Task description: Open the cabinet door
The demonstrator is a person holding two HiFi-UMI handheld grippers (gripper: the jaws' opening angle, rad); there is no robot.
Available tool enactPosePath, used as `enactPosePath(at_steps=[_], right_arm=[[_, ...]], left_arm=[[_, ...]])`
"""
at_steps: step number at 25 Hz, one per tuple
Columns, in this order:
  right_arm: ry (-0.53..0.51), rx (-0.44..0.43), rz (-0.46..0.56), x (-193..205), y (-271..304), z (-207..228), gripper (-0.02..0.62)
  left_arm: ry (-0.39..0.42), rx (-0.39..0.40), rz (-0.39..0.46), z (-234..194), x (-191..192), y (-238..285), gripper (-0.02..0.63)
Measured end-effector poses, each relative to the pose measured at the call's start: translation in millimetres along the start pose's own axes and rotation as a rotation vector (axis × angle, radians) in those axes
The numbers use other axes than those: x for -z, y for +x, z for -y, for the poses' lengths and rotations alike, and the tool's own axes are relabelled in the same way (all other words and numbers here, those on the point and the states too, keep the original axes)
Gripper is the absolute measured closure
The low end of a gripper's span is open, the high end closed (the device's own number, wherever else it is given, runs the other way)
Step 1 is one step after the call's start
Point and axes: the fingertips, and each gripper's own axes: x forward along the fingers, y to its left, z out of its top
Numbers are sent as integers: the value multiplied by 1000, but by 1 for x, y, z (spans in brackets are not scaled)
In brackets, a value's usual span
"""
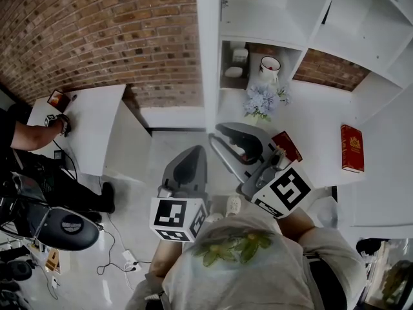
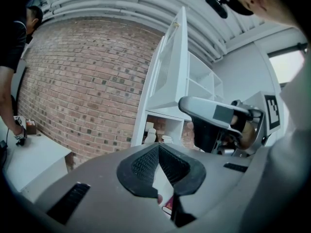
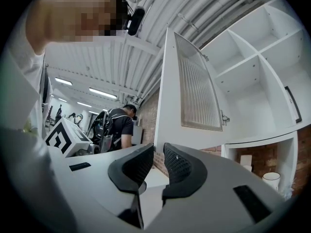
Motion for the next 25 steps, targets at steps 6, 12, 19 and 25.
enactPosePath(at_steps=[6,12,19,25], right_arm=[[-7,21,-23,4,-3,0,523],[12,28,-79,19,-7,-7,537],[29,28,-133,36,-13,-21,568],[-6,59,-185,49,-22,-24,572]], left_arm=[[-12,-1,9,-1,0,-6,598],[-22,13,20,1,-1,-10,598],[-21,43,38,5,-5,-14,598],[-19,81,26,13,1,-12,598]])
